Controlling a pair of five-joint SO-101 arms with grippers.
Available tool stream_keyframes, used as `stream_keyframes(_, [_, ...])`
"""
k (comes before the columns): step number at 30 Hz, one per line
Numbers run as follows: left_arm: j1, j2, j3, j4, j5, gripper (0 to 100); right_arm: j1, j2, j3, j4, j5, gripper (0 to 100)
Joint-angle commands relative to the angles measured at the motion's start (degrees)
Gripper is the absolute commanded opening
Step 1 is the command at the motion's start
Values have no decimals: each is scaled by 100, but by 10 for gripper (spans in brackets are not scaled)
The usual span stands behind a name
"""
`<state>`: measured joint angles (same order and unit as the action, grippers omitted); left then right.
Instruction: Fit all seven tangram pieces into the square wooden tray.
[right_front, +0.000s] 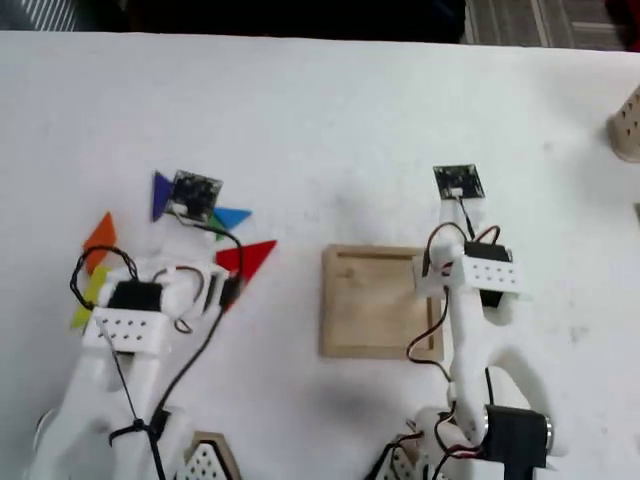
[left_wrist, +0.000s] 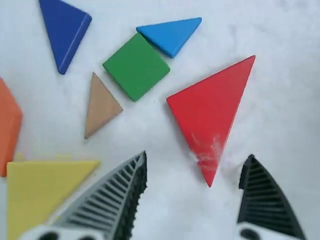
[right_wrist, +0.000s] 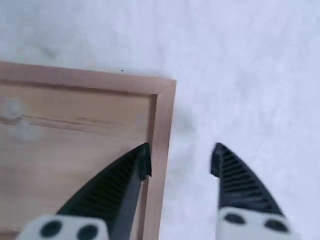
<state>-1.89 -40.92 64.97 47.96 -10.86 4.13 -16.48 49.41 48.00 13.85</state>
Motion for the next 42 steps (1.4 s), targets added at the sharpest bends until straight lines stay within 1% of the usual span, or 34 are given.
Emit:
stream_keyframes(1, [66,-136,26,-360,-360,296,48,-268,-220,-66,-53,263])
stream_keyframes(7, [92,-110,-114,-343,-387,298,84,-321,-229,101,-62,142])
stream_keyframes(10, [251,321,-325,-308,-396,298,84,-312,-211,338,-44,69])
stream_keyframes(12, [374,796,-633,-123,-580,295,92,-295,-193,409,-35,38])
stream_keyframes(14, [435,1226,-958,-35,-668,295,101,-259,-176,453,-53,37])
stream_keyframes(20, [435,2255,-1697,-255,-738,298,66,-312,299,92,26,39])
stream_keyframes(23, [435,2730,-1969,-246,-1169,298,75,-303,440,-66,299,39])
stream_keyframes(27, [435,3292,-2374,-211,-1477,301,48,-268,466,-119,316,39])
stream_keyframes(33, [435,3978,-3130,492,-1433,398,40,-259,554,-224,352,39])
stream_keyframes(42, [409,4532,-3675,519,-1433,400,40,-259,563,-242,352,39])
